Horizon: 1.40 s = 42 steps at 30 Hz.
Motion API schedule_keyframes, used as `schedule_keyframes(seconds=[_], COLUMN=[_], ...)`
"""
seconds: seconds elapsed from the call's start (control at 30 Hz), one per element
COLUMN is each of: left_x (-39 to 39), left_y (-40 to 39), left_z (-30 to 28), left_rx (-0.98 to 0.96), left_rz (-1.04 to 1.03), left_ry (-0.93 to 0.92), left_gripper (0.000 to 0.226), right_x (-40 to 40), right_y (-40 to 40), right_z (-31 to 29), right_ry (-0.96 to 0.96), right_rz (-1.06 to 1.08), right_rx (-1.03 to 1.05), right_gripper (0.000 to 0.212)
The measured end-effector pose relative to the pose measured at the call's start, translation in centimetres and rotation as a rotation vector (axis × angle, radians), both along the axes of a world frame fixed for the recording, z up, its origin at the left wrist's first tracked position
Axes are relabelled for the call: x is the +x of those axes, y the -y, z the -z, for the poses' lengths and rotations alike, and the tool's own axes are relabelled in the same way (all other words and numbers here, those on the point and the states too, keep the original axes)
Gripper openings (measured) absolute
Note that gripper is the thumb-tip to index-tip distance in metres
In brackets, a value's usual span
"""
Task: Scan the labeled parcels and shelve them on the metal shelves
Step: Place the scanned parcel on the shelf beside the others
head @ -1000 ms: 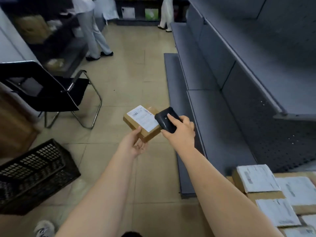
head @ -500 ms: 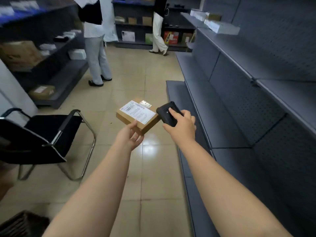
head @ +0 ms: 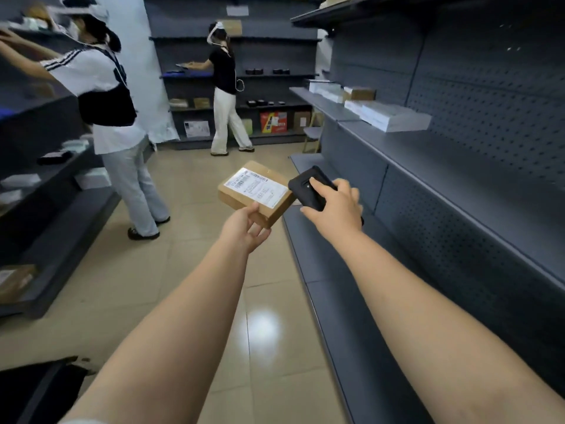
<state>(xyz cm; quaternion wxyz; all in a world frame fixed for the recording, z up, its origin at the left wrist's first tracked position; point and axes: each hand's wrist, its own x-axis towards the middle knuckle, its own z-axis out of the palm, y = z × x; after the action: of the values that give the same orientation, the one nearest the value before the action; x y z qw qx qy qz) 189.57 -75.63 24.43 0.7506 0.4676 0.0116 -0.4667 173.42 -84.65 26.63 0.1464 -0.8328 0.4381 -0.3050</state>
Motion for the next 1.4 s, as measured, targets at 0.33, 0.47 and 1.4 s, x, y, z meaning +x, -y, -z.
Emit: schedule_keyframes(seconds=[0.33, 0.47, 1.4], left_x=[14.5, 14.6, -5.7], left_y=[24.9, 35.3, 58.6], left_z=[-4.7, -7.5, -11.3], left_rx=[-0.102, -0.102, -0.674], left_rz=[0.379, 0.646, 0.916], left_ry=[0.316, 0.383, 2.252], left_gripper=[0.031, 0.021, 0.061], right_x=[10.0, 8.5, -4.5], right_y=[21.3, 28.2, 43.1], right_z=[-4.4, -7.5, -9.6], right_ry=[0.181, 0.283, 0.353], right_rz=[0.236, 0.456, 1.11], right_rx=[-0.13, -0.233, -0.194], right_gripper=[0.061, 0.06, 0.069])
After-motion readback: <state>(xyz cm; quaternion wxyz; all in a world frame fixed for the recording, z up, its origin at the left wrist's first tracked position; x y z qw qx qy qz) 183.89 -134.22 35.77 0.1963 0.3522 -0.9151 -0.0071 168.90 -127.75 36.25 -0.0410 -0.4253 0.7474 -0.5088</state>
